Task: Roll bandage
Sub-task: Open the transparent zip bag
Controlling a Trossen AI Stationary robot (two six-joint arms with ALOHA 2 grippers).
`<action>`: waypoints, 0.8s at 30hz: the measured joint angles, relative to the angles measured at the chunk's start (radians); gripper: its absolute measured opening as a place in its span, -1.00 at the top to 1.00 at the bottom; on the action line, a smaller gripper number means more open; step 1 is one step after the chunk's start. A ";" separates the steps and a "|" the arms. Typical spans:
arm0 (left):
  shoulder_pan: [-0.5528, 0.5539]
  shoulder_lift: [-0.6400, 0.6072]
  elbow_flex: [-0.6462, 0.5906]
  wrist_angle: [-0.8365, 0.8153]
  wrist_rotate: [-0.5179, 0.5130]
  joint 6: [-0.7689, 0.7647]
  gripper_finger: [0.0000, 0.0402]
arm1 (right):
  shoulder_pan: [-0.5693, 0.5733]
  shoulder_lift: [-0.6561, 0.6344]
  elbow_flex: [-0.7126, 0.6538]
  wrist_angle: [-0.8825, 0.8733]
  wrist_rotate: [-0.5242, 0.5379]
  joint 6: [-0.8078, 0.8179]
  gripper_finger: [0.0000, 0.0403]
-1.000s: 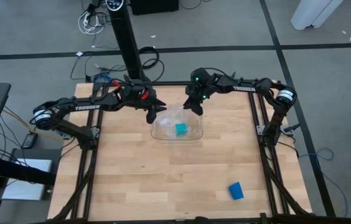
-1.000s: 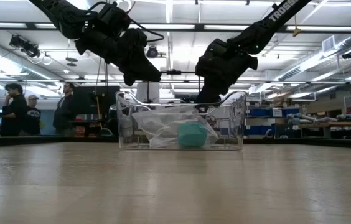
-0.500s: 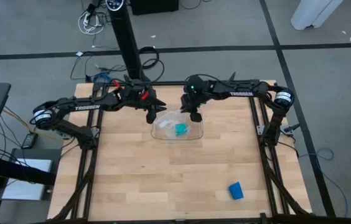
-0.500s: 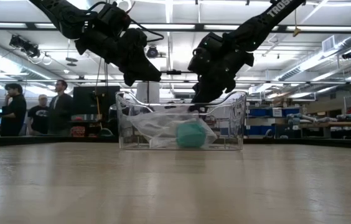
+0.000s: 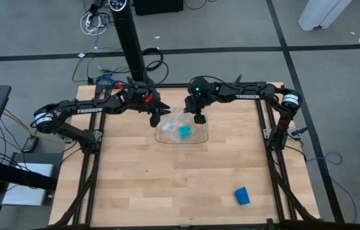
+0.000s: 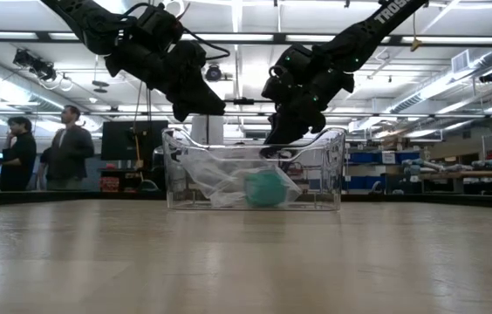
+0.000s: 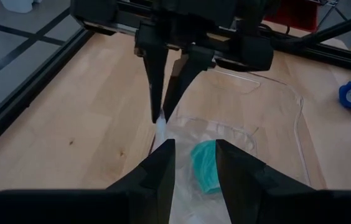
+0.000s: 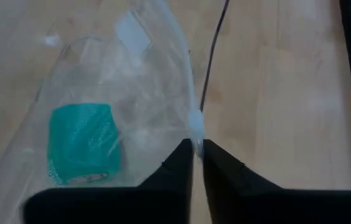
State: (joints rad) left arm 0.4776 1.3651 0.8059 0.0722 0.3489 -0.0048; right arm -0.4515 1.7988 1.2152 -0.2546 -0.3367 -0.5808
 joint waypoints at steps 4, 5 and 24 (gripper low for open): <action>-0.014 0.000 0.000 0.002 -0.003 -0.002 0.40 | 0.000 0.000 0.000 -0.002 -0.003 0.021 0.97; -0.023 0.000 0.003 -0.001 -0.006 -0.001 0.40 | 0.001 0.000 0.000 -0.004 0.001 0.028 0.99; -0.227 0.059 0.324 -0.329 -0.358 0.053 0.39 | 0.223 -0.235 0.000 -0.052 0.322 0.110 1.00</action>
State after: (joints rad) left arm 0.2510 1.4240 1.1303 -0.2564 -0.0089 0.0486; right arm -0.2285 1.5639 1.2156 -0.3067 -0.0144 -0.4703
